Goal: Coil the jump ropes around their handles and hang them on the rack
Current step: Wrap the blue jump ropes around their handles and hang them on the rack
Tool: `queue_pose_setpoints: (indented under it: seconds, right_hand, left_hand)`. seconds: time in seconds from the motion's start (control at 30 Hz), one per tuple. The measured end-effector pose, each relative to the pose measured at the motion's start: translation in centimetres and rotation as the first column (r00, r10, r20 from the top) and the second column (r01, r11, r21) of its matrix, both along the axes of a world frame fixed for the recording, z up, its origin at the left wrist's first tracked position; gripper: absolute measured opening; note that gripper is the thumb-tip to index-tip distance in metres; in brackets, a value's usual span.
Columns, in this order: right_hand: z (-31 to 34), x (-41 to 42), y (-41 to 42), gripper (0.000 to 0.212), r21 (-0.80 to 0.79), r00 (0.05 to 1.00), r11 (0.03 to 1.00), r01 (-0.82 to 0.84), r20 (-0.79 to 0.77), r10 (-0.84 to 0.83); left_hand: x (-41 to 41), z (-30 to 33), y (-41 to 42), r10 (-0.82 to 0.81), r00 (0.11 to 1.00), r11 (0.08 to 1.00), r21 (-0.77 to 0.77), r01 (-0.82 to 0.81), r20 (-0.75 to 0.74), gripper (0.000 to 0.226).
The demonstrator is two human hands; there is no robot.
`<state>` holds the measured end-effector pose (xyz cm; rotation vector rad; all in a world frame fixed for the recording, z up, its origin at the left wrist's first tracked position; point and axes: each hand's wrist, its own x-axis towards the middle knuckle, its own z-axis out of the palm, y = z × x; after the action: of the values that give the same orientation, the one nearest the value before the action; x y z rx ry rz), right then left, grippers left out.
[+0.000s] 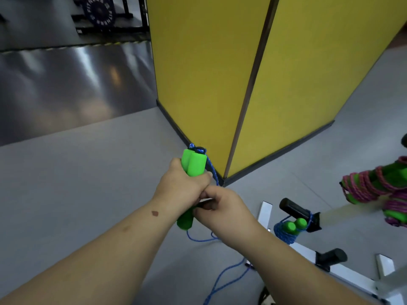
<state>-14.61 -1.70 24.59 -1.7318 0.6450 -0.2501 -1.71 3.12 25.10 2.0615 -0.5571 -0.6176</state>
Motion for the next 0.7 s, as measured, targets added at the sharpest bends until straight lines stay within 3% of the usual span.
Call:
queue_pose_setpoints:
  seconds: [0.07, 0.2, 0.3, 0.37, 0.47, 0.53, 0.7]
  right_hand:
    - [1.3, -0.3, -0.7, 0.026, 0.011, 1.0, 1.0, 0.004, -0.024, -0.004]
    - [3.3, -0.2, -3.0, 0.024, -0.023, 0.949, 0.96, 0.278, 0.165, -0.27]
    - [3.3, 0.4, -3.5, 0.051, -0.125, 0.977, 0.981, 0.15, 0.172, -0.127]
    - [2.5, 1.0, -3.2, 0.053, -0.223, 0.994, 0.971, 0.088, 0.079, -0.072]
    - [1.4, 1.7, -3.3, 0.035, -0.388, 0.986, 0.908, 0.155, 0.001, -0.168]
    - [1.0, 2.0, -3.8, 0.022, -0.327, 0.972, 0.918, 0.225, 0.016, -0.233]
    - [1.0, 2.1, -4.7, 0.021, -0.289, 0.963, 0.919, 0.269, 0.062, -0.262]
  left_hand:
    - [0.3, 1.2, 0.6, -0.034, 0.987, 0.994, 0.109, 0.017, 0.154, 0.038]
    - [0.6, 2.5, 1.5, -0.242, 0.871, 0.927, 0.368, 0.077, 0.427, 0.037]
    - [-0.1, 2.4, 1.4, -0.384, 0.746, 0.877, 0.467, 0.111, 0.545, 0.034]
    - [-0.6, 1.8, 1.1, -0.411, 0.695, 0.881, 0.453, 0.136, 0.59, 0.028]
    - [-0.9, 0.9, 0.5, -0.419, 0.668, 0.893, 0.411, 0.182, 0.614, 0.028]
    - [-1.1, 0.5, 0.1, -0.411, 0.665, 0.901, 0.39, 0.192, 0.623, 0.03]
    - [-1.1, 0.2, -0.2, -0.402, 0.68, 0.913, 0.328, 0.244, 0.613, 0.04]
